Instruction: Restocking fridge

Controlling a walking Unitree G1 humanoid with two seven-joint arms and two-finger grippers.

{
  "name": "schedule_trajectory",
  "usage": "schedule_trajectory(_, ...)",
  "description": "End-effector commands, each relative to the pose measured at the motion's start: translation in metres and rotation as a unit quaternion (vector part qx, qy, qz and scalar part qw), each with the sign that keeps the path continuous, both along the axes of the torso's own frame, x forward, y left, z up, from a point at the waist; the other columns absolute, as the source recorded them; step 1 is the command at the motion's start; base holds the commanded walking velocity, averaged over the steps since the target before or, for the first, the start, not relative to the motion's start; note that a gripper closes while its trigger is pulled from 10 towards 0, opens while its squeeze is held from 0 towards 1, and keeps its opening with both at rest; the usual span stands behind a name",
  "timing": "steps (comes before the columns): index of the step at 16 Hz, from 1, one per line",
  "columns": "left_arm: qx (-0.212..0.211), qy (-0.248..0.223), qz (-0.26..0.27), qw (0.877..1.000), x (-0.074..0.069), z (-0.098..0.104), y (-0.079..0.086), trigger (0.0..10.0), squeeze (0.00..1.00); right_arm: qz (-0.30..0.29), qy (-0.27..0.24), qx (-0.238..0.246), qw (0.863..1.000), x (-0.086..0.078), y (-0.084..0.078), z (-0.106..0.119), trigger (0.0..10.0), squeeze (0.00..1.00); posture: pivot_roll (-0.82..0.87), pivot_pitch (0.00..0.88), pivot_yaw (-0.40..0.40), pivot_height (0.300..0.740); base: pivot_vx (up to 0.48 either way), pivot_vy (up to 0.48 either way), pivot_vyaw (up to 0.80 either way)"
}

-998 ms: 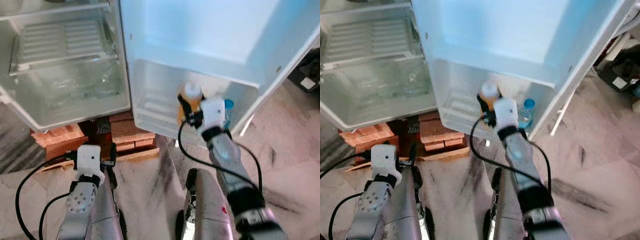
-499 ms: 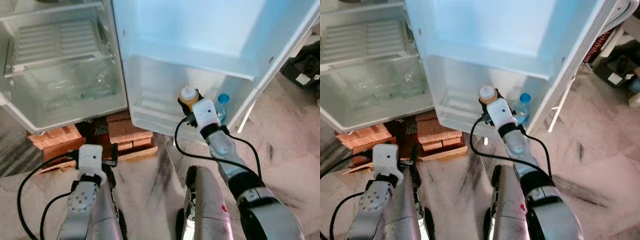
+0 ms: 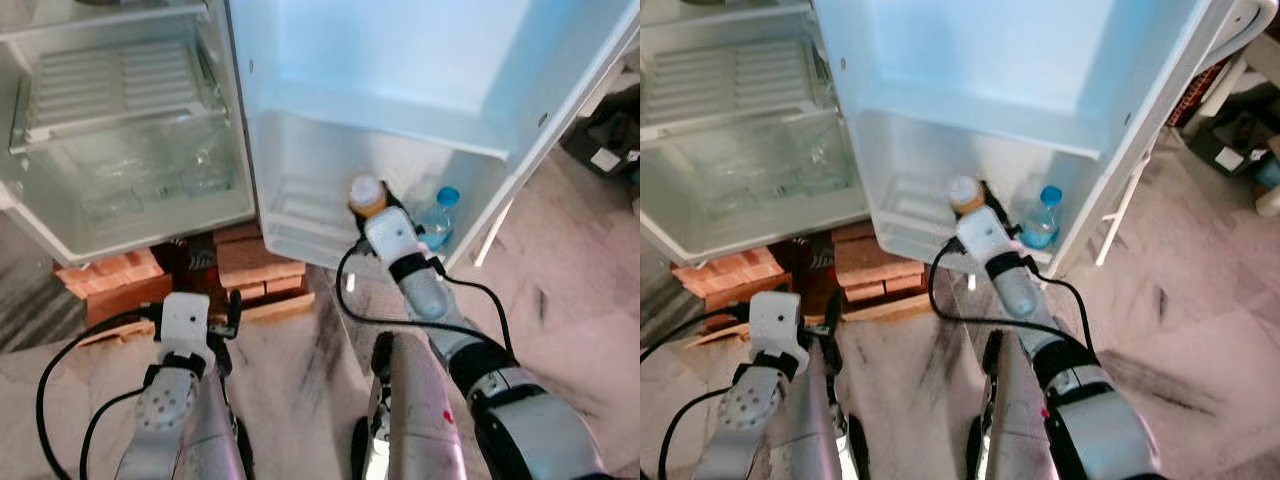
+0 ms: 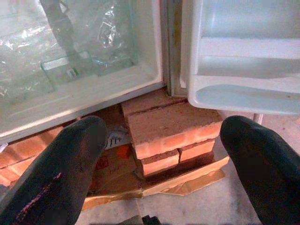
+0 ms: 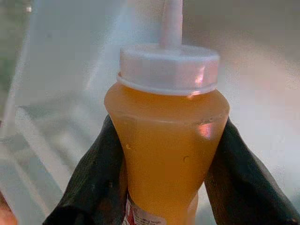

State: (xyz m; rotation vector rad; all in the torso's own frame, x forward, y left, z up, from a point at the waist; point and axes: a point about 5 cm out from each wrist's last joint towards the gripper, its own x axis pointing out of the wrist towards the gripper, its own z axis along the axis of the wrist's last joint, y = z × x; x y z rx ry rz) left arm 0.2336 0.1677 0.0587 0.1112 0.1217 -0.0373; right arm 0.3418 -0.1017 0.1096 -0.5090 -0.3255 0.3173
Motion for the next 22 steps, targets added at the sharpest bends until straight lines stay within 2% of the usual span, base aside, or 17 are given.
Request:
schedule_trajectory(1, 0.005, 0.003, -0.001, 1.0, -0.003, 0.001, 0.002, 10.0, 0.0, 0.003, -0.02, -0.021, 1.0, 0.003, 0.002, 0.005, 10.0, 0.0, 0.13, 0.2, -0.054, 0.485, 0.0, 0.0, 0.0)
schedule_trajectory(5, 0.009, 0.004, -0.003, 1.0, -0.007, 0.002, 0.002, 10.0, 0.0, 0.003, -0.084, -0.032, 0.996, 0.012, 0.011, 0.031, 10.0, 0.0, 0.15, 0.217, -0.05, 0.485, 0.0, 0.0, 0.0)
schedule_trajectory(7, 0.011, 0.007, -0.003, 1.0, -0.011, 0.003, 0.003, 10.0, 0.0, -0.004, -0.08, -0.052, 0.995, 0.013, 0.008, 0.027, 10.0, 0.0, 0.16, 0.23, -0.051, 0.485, 0.0, 0.0, 0.0)
schedule_trajectory(8, 0.012, 0.01, 0.0, 1.0, -0.011, 0.002, 0.005, 10.0, 0.0, -0.007, -0.066, -0.055, 0.996, 0.013, 0.006, 0.022, 10.0, 0.0, 0.16, 0.234, -0.051, 0.485, 0.0, 0.0, 0.0)
schedule_trajectory(9, 0.013, 0.012, 0.002, 1.0, -0.012, 0.002, 0.007, 10.0, 0.0, -0.033, -0.023, -0.036, 0.999, 0.013, -0.001, 0.011, 10.0, 0.0, 0.17, 0.242, -0.051, 0.485, 0.0, 0.0, 0.0)
schedule_trajectory(11, 0.015, 0.012, 0.002, 1.0, -0.013, 0.002, 0.008, 10.0, 0.0, -0.05, 0.012, -0.023, 0.998, 0.011, -0.007, 0.0, 10.0, 0.0, 0.18, 0.246, -0.05, 0.485, 0.0, 0.0, 0.0)
schedule_trajectory(12, 0.016, 0.014, 0.002, 1.0, -0.014, 0.002, 0.009, 10.0, 0.0, -0.078, 0.062, 0.002, 0.995, 0.008, -0.016, -0.014, 10.0, 0.0, 0.18, 0.248, -0.051, 0.485, 0.0, 0.0, 0.0)
schedule_trajectory(14, 0.018, 0.016, 0.003, 1.0, -0.016, 0.002, 0.01, 10.0, 0.0, -0.139, 0.148, 0.068, 0.977, 0.0, -0.036, -0.04, 10.0, 0.0, 0.19, 0.254, -0.05, 0.485, 0.0, 0.0, 0.0)
schedule_trajectory(16, 0.019, 0.019, 0.003, 1.0, -0.016, 0.001, 0.01, 10.0, 0.0, -0.169, 0.179, 0.096, 0.964, -0.005, -0.048, -0.05, 10.0, 0.0, 0.18, 0.252, -0.052, 0.485, 0.0, 0.0, 0.0)
schedule_trajectory(18, 0.018, 0.021, 0.002, 1.0, -0.015, 0.0, 0.008, 10.0, 0.0, -0.181, 0.197, 0.111, 0.957, -0.008, -0.054, -0.056, 10.0, 0.0, 0.18, 0.246, -0.053, 0.485, 0.0, 0.0, 0.0)
schedule_trajectory(21, 0.017, 0.023, -0.002, 1.0, -0.01, -0.002, 0.006, 10.0, 0.0, -0.177, 0.21, 0.131, 0.953, -0.011, -0.057, -0.059, 10.0, 0.0, 0.17, 0.227, -0.052, 0.485, 0.0, 0.0, 0.0)
schedule_trajectory(22, 0.017, 0.024, -0.003, 1.0, -0.008, -0.003, 0.006, 10.0, 0.0, -0.175, 0.206, 0.138, 0.953, -0.01, -0.058, -0.057, 10.0, 1.0, 0.16, 0.219, -0.053, 0.485, 0.0, 0.0, 0.0)
